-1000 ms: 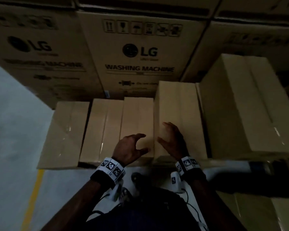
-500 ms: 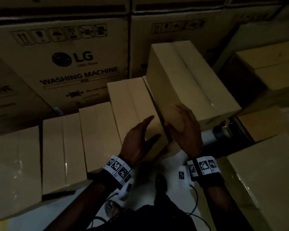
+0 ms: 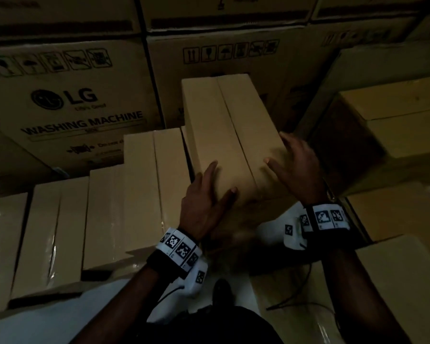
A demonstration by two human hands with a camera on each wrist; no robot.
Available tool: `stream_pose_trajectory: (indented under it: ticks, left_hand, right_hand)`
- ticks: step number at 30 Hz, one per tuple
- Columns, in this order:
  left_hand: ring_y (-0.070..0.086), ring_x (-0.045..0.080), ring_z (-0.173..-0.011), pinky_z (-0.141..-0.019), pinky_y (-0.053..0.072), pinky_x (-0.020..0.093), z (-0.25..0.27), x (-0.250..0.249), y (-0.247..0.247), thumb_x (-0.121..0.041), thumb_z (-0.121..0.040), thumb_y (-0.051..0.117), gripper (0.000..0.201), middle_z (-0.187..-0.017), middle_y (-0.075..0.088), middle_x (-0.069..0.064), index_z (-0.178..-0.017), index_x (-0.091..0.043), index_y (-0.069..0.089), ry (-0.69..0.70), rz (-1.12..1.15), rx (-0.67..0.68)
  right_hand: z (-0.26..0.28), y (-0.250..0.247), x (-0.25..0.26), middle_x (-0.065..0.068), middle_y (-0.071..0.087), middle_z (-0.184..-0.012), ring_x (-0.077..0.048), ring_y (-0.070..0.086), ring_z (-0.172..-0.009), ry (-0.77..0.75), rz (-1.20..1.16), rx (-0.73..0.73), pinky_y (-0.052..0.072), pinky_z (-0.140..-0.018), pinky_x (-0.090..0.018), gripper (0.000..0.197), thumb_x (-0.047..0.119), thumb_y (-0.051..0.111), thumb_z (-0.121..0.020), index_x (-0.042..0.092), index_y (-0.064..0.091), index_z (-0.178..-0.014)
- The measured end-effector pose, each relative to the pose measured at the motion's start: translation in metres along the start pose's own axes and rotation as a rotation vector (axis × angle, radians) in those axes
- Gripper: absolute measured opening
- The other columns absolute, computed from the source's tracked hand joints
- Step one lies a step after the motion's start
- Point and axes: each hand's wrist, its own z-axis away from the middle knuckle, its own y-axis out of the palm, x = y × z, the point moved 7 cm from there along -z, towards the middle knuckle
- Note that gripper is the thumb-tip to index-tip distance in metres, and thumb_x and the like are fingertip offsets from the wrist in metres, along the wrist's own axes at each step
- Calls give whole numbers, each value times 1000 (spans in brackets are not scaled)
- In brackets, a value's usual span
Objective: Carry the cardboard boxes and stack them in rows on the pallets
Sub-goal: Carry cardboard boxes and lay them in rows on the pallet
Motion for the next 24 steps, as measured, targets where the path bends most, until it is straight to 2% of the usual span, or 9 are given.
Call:
stream_pose_trajectory:
  ticks: [2, 5, 9, 12, 15, 17, 20, 22, 24]
  left_hand:
    - [38, 31, -144, -111, 41, 58, -5, -1, 10, -85, -84, 48, 84, -162, 33, 2, -155, -53, 15, -52, -9, 3]
    - [26, 33, -151, -118, 33, 57, -13, 1, 22, -85, -83, 45, 85, -168, 21, 7, -155, -53, 16, -128, -37, 46]
    - [25, 36, -152, -115, 34, 47, -24, 9, 35, -66, -99, 46, 66, -168, 17, 14, -158, -46, 23, -177, -34, 43]
    - [28, 32, -151, -116, 31, 40, -26, 13, 38, -65, -101, 41, 56, -166, 29, 9, -154, -52, 30, -177, 23, -69]
    - [41, 34, -144, -117, 36, 45, -30, 14, 43, -76, -93, 42, 61, -156, 46, 9, -150, -59, 29, -230, 32, -102]
    - [55, 35, -130, -108, 47, 46, -34, 11, 42, -78, -90, 46, 65, -144, 58, 10, -150, -59, 26, -254, 12, -96]
    - [63, 31, -118, -100, 48, 37, -39, 7, 38, -72, -92, 54, 70, -137, 64, 4, -154, -52, 28, -280, -16, -121]
    - [64, 31, -117, -100, 49, 38, -38, 4, 37, -78, -88, 53, 76, -138, 64, 3, -154, -52, 27, -282, -54, -136]
    - [65, 32, -116, -101, 51, 40, -35, 3, 36, -89, -79, 51, 89, -138, 64, 5, -155, -52, 23, -283, -119, -129]
  right_hand:
    - [-15, 6, -27, -10, 42, -157, -34, 41, -141, 65, 3, 94, 38, -113, -50, 79, 56, 71, -87, 25, 41, -154]
    - [-24, 23, -51, -9, 31, -164, -35, 32, -148, 110, 25, 234, 32, -118, -54, 83, 66, 65, -87, 32, 37, -156]
    - [-14, 48, -61, -10, 8, -171, -37, 21, -154, 172, 70, 384, 26, -120, -51, 75, 60, 63, -93, 41, 31, -158]
    - [-10, 47, -71, -11, 18, -169, -39, 25, -151, 229, 35, 389, 30, -118, -51, 78, 67, 63, -88, 48, 30, -156]
    - [-11, 45, -84, 2, 32, -165, -29, 30, -151, 242, -79, 422, 30, -119, -44, 85, 71, 65, -84, 48, 28, -156]
    - [-12, 41, -86, 8, 32, -165, -23, 31, -151, 233, -159, 436, 29, -120, -39, 85, 66, 68, -85, 47, 28, -157]
    - [-12, 39, -86, 8, 31, -166, -23, 31, -151, 232, -167, 456, 28, -118, -37, 85, 66, 68, -87, 48, 25, -158]
    - [-11, 39, -84, 4, 33, -165, -27, 33, -150, 224, -118, 470, 31, -119, -40, 88, 74, 65, -84, 52, 22, -158]
    - [-7, 40, -83, 3, 32, -165, -30, 34, -150, 221, -99, 478, 33, -121, -47, 96, 88, 62, -74, 59, 16, -155]
